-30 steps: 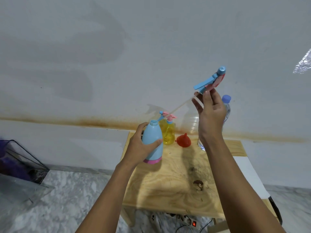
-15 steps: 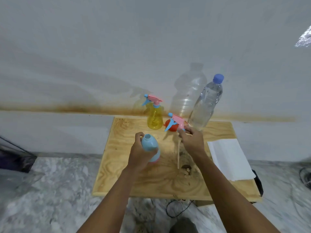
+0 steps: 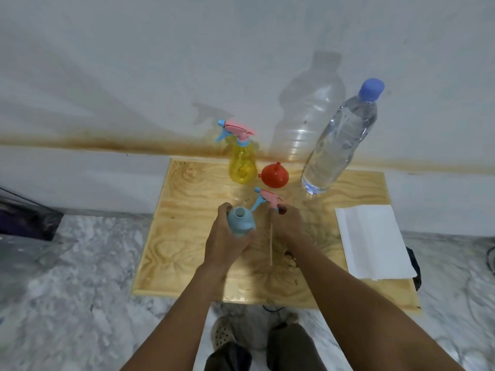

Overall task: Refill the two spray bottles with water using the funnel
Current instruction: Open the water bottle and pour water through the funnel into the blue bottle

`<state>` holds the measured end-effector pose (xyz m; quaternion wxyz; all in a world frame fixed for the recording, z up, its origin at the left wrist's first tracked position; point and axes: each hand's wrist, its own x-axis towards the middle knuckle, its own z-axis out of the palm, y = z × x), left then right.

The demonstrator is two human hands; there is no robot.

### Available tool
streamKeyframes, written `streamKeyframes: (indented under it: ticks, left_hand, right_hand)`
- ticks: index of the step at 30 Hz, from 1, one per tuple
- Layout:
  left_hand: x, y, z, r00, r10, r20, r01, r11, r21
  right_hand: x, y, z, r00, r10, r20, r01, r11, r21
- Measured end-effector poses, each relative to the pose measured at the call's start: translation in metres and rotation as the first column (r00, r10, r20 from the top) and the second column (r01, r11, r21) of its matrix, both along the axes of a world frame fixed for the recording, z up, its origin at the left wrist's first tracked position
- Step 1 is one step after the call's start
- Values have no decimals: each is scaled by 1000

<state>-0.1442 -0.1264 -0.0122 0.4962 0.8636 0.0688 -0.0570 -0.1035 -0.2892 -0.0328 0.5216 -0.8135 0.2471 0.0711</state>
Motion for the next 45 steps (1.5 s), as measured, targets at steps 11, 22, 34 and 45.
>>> streamKeyframes:
  ticks: [11, 22, 34, 45]
  left_hand:
    - [10, 13, 0, 996, -93, 7, 93, 995, -40]
    - [13, 16, -2, 995, -99, -15, 97, 990, -100]
    - [10, 14, -2, 996, -93, -10, 92, 992, -85]
    - [7, 13, 14, 992, -121, -47, 124, 990, 70]
  right_hand:
    - [10, 3, -21, 995, -65, -74, 50, 981, -190]
    - [91, -18, -7, 994, 83, 68, -53, 935, -352]
    - [99, -29, 1, 961, 60, 270, 35, 943, -332]
    - [5, -18, 90, 826, 43, 562, -7, 998, -66]
